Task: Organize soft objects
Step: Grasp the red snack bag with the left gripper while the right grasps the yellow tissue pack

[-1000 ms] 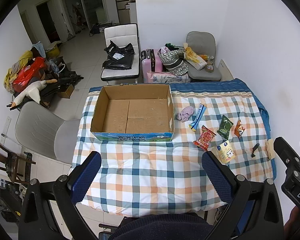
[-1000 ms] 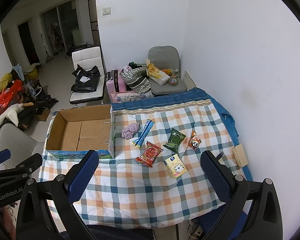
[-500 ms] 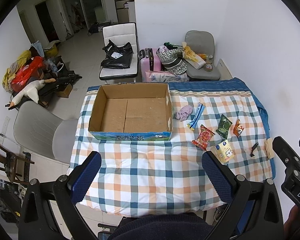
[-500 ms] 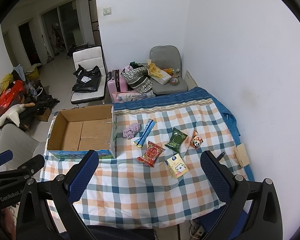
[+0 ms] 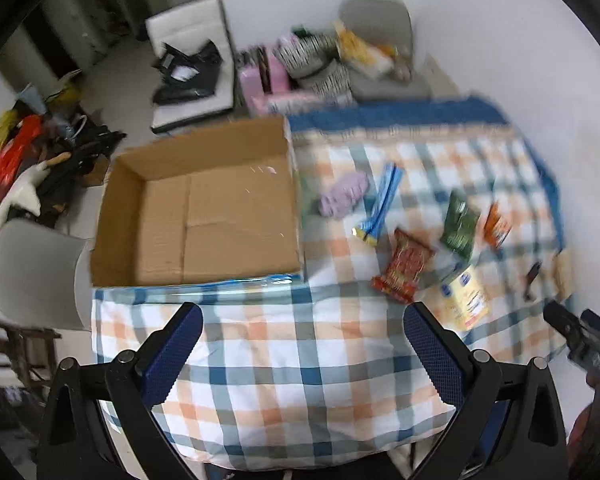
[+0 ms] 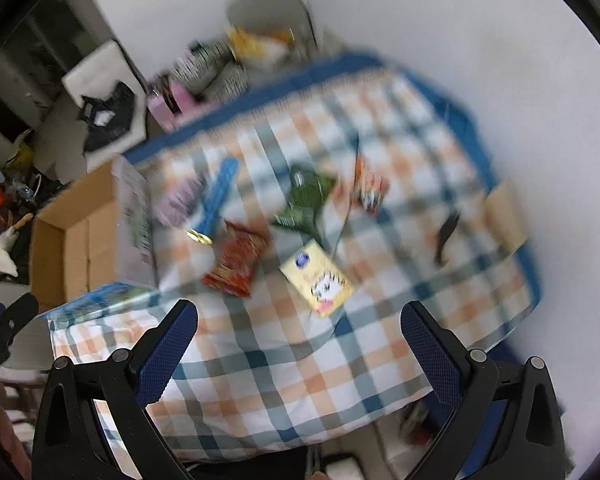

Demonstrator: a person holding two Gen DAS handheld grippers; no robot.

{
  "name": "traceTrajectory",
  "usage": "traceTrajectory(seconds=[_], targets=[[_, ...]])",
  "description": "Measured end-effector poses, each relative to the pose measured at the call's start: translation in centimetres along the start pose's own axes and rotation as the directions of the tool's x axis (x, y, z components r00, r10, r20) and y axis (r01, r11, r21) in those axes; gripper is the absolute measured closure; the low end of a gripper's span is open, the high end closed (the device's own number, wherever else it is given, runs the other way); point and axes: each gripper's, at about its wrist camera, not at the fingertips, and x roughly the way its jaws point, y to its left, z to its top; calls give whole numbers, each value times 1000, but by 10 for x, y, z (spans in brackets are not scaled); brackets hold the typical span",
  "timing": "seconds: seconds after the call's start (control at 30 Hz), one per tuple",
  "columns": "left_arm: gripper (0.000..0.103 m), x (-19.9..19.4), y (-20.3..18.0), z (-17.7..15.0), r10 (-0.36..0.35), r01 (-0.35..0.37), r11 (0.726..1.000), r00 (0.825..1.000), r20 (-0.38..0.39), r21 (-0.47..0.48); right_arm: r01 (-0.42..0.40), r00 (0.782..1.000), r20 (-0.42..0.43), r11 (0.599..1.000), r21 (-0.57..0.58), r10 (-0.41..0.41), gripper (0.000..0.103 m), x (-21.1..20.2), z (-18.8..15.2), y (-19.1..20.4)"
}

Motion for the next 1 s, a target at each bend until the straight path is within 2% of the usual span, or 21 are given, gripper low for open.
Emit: traceTrajectory(seconds=[0.1, 0.17, 0.27, 0.37, 0.5, 0.57, 0.67, 0.73, 0.8, 0.87, 0.93, 1.0], targets=[[0, 48, -28, 9, 25, -21, 998, 998, -53, 62, -26, 992, -121, 995, 95, 38, 0, 73, 11, -26], [0, 78, -46, 14, 31, -22, 995, 995, -91, 101, -69, 972, -207, 980, 186, 108, 1, 122, 15, -41], [0, 121, -63, 18, 40, -19, 990, 987, -152, 139, -101, 938, -273, 919, 380, 215, 1, 177, 13, -63], [0, 156, -78, 24, 22, 13, 986, 979, -203, 167, -77, 929, -273, 852, 517, 250, 1, 211, 7, -77], [0, 188, -94, 31, 24, 26, 977, 973, -230, 211, -60, 896, -323, 804, 591, 304, 0, 249, 1, -79], [0, 198, -95, 32, 11, 45, 977, 966, -259, 208, -28, 895, -338, 792, 610, 291, 0, 260, 2, -79], [0, 211, -97, 33, 4, 62, 975, 956, -294, 212, 25, 893, -374, 802, 597, 252, 0, 274, 6, -76], [0, 215, -98, 33, 1, 67, 975, 952, -305, 214, 40, 874, -421, 828, 559, 242, 0, 281, 3, -70], [0, 214, -100, 34, -13, 85, 972, 951, -310, 219, 38, 870, -432, 843, 537, 236, 0, 283, -2, -69], [0, 216, -104, 34, -13, 91, 968, 949, -314, 234, 49, 860, -449, 838, 543, 241, 0, 294, -14, -72], [0, 218, -110, 35, -7, 91, 965, 947, -322, 246, 47, 847, -454, 813, 580, 276, 2, 306, -28, -74], [0, 220, -114, 36, -5, 94, 963, 945, -328, 255, 45, 847, -455, 816, 577, 275, 5, 317, -34, -72]])
